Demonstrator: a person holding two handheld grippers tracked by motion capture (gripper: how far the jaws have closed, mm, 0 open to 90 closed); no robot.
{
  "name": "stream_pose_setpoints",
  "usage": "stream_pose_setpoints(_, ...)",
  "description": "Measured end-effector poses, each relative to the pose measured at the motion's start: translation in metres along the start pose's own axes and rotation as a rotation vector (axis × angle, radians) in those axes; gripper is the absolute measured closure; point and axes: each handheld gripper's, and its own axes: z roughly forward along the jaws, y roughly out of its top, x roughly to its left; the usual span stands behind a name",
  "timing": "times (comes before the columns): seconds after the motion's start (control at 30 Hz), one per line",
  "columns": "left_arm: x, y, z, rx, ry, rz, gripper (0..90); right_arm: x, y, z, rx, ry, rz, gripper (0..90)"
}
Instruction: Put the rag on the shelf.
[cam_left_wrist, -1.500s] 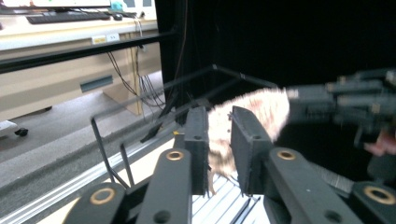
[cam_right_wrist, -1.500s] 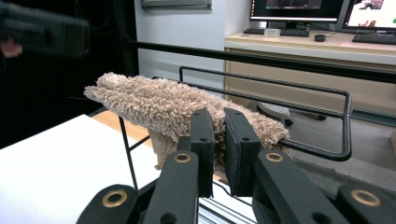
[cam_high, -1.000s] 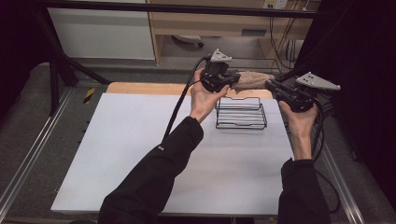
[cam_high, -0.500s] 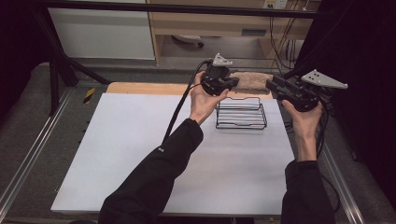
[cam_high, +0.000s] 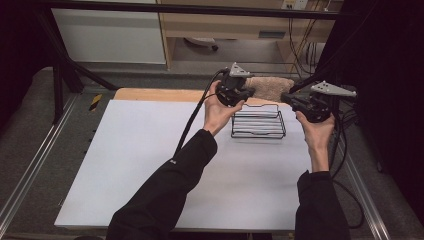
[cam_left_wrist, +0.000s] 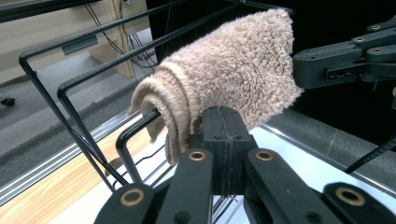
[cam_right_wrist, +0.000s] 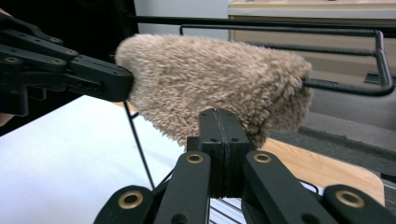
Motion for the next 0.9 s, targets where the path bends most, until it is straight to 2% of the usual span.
stream_pose_setpoints(0.2, 0.002, -0.001, 0.002, -0.003, -0.001, -0.006, 89.8, -0.006, -0.007, 0.006, -0.008, -0.031, -0.003, 88.6)
stream_pose_setpoints(0.53, 0.000, 0.000, -0.004, -0.014, -0.004, -0.006, 88.7, 0.000, -0.002, -0.003, -0.029, -0.023, -0.027, 83.8)
stream_pose_setpoints(0.7, -0.001, 0.002, -0.013, -0.023, -0.004, -0.006, 84.1, 0.005, 0.006, -0.010, -0.042, -0.017, -0.029, 77.3)
stream_pose_setpoints(0.9, 0.001, 0.002, -0.026, -0.022, -0.003, -0.013, 73.8, 0.010, 0.016, -0.015, -0.046, -0.018, -0.031, 69.3)
